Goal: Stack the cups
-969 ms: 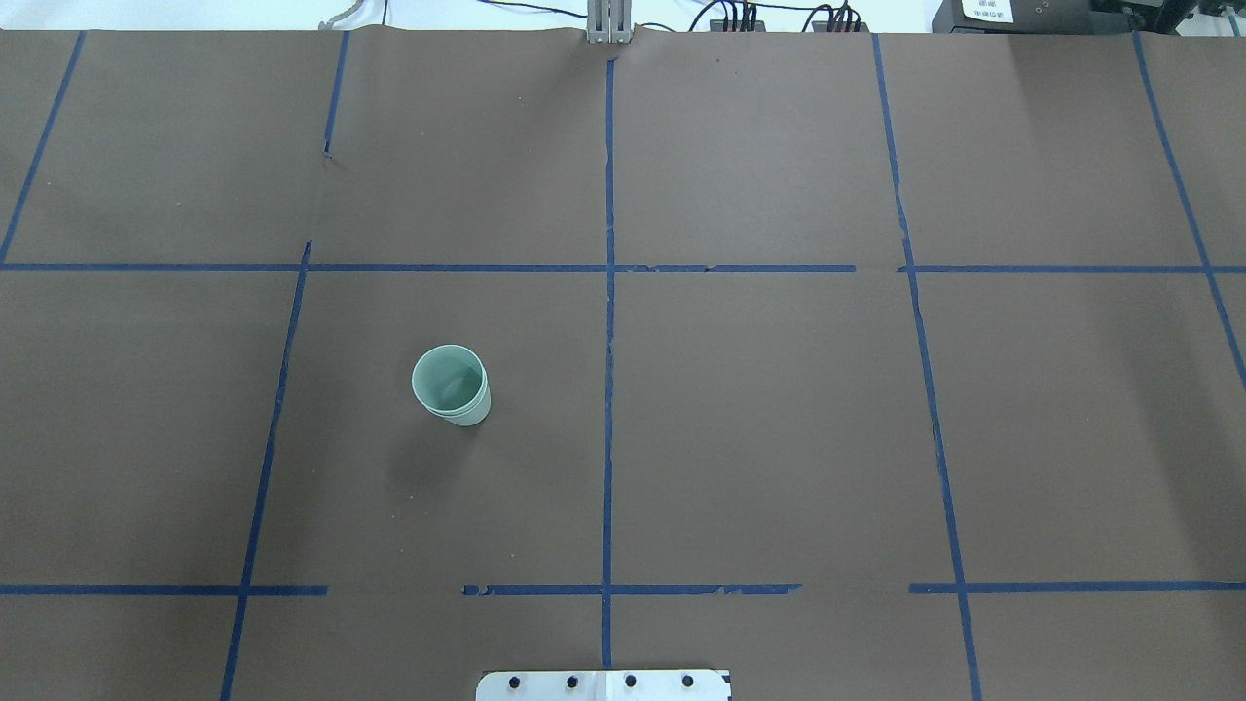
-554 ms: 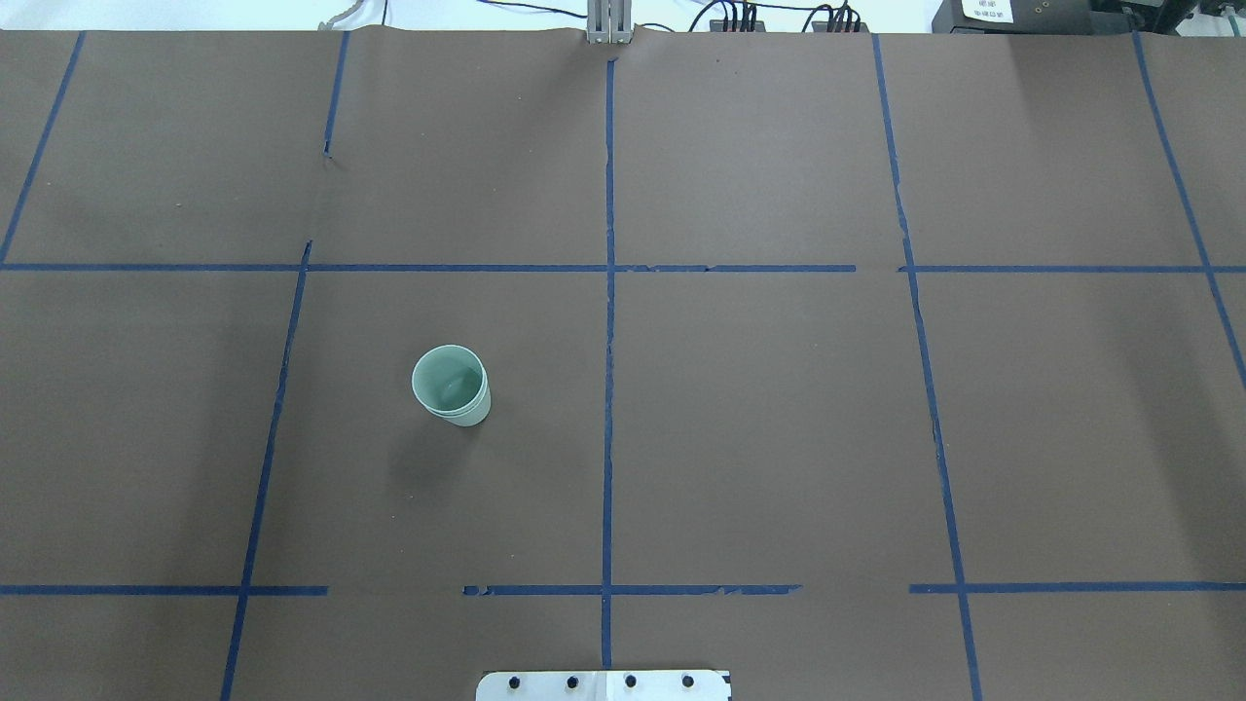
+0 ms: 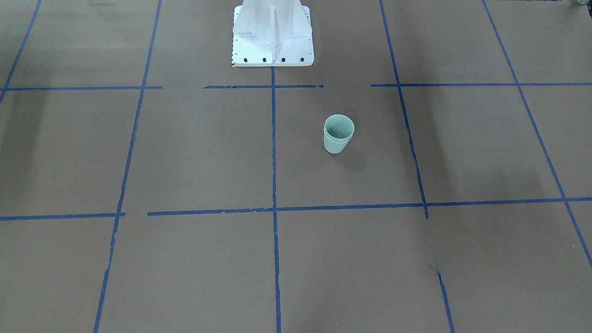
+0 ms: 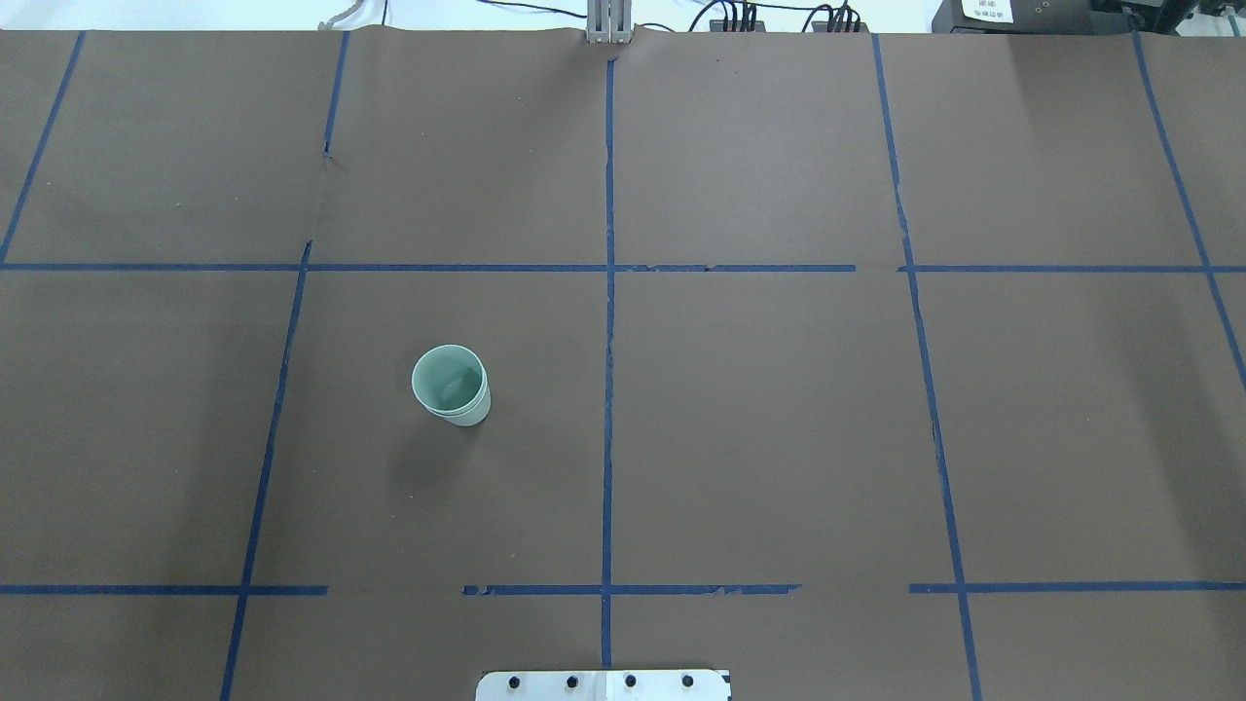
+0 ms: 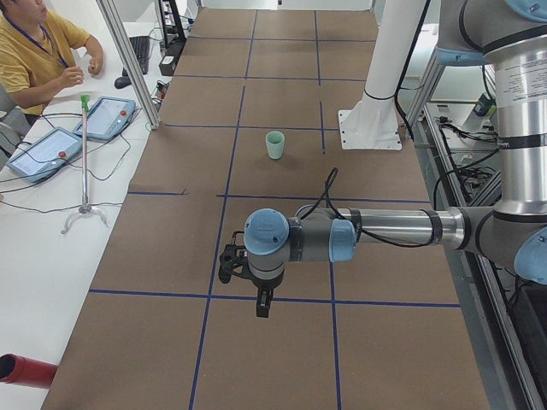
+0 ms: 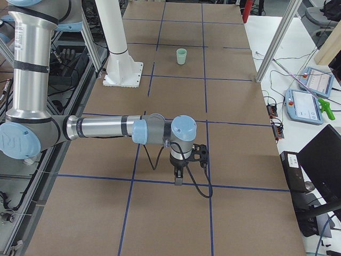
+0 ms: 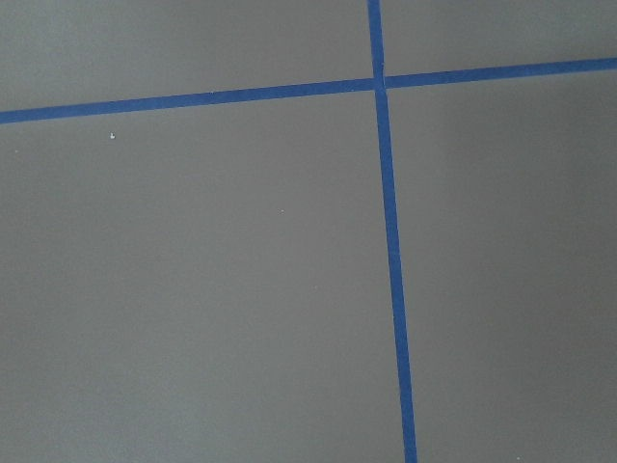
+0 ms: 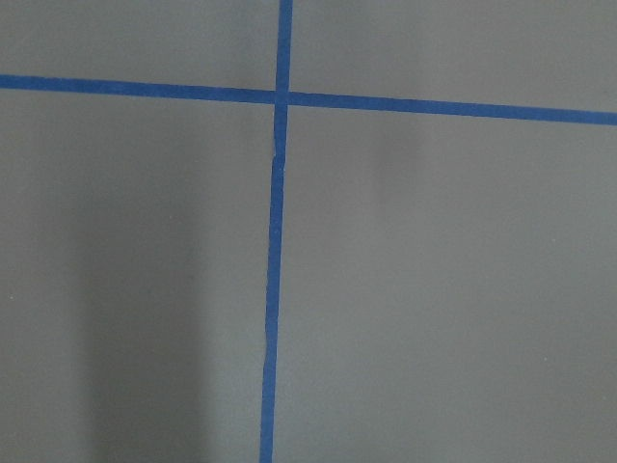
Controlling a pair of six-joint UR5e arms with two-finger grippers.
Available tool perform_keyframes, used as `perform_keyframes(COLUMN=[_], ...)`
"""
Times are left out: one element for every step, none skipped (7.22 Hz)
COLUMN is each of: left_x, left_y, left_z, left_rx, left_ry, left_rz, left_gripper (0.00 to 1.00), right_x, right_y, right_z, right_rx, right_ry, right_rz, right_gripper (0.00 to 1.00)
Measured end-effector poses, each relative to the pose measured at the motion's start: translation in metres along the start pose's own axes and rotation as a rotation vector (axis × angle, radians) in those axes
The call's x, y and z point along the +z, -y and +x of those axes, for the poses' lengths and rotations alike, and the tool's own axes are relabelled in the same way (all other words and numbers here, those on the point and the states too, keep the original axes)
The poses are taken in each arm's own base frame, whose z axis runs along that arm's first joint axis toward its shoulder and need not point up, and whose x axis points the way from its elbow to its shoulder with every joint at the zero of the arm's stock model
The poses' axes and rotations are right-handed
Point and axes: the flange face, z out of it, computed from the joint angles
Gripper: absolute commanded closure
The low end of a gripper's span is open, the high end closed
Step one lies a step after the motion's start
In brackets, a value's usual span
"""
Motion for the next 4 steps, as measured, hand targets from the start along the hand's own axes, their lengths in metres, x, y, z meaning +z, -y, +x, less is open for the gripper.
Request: perform_keyframes(left_x=[-0.0013, -0.0019, -0.0021, -0.0025], left_y=[0.0006, 0.0008, 0.0009, 0.001], left_z=[0.0014, 0.002, 0.0022, 0.0025], left_rx=[0.004, 0.005, 0.006, 0.008], left_ry=[-0.001, -0.001, -0.001, 0.0], left_rz=[0.003, 0.005, 0.005, 0.005], left_gripper=[0.0, 0.0, 0.0, 0.0], right_x=[0.0, 0.0, 0.0, 0.0], right_y=[0.0, 0.0, 0.0, 0.0], right_z=[0.0001, 0.0, 0.0, 0.0], right_rx=[0.0, 0.0, 0.0, 0.0], right_ry=[0.0, 0.0, 0.0, 0.0], right_rz=[0.0, 0.0, 0.0, 0.0], right_gripper=[0.0, 0.0, 0.0, 0.0])
